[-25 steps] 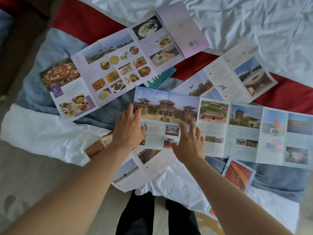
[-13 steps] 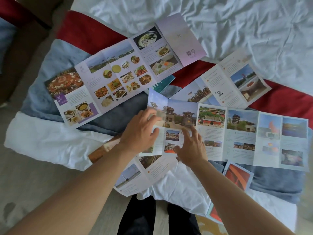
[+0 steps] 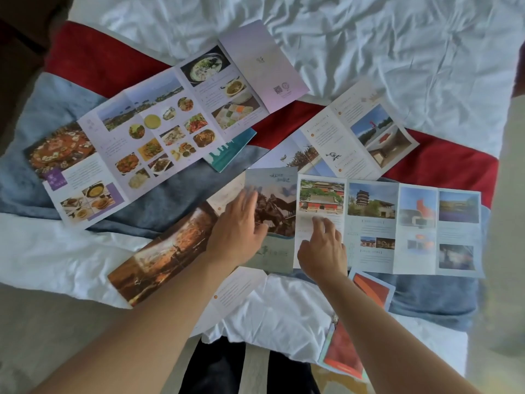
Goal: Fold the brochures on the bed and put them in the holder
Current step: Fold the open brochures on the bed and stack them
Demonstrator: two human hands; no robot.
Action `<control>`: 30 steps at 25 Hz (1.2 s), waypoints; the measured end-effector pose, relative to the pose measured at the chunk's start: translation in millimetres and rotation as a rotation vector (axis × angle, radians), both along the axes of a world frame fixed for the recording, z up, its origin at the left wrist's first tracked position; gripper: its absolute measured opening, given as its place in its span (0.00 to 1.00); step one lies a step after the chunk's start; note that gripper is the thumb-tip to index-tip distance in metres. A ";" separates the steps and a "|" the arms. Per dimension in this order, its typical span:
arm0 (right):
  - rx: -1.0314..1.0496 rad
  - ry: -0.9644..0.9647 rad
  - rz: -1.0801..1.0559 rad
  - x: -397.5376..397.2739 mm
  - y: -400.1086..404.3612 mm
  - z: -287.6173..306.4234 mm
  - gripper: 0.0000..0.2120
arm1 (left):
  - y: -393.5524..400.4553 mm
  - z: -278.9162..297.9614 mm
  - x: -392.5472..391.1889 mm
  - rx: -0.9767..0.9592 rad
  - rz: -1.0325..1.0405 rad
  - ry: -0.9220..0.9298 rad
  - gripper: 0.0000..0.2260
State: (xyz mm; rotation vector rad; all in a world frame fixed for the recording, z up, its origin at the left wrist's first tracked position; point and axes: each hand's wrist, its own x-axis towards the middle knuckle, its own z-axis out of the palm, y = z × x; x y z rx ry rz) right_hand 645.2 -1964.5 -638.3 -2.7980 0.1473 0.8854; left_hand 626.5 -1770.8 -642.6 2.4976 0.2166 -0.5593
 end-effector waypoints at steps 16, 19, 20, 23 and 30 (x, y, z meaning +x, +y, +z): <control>0.185 0.110 -0.197 40.7 -93.5 -1.9 0.36 | -69.9 -10.2 32.6 -0.038 0.396 0.031 0.30; 0.254 0.131 -0.175 46.1 -115.1 1.3 0.35 | -99.8 -6.8 39.7 -0.109 0.461 0.070 0.34; 0.276 0.136 -0.153 47.5 -122.4 1.4 0.34 | -109.8 -6.3 42.0 -0.130 0.479 0.076 0.35; 0.326 0.075 -0.115 51.0 -146.0 2.5 0.29 | -139.1 -5.9 46.1 -0.148 0.450 0.082 0.35; 0.208 -0.204 -0.186 60.5 -204.1 0.9 0.22 | -196.2 -5.0 50.9 -0.161 0.384 0.055 0.31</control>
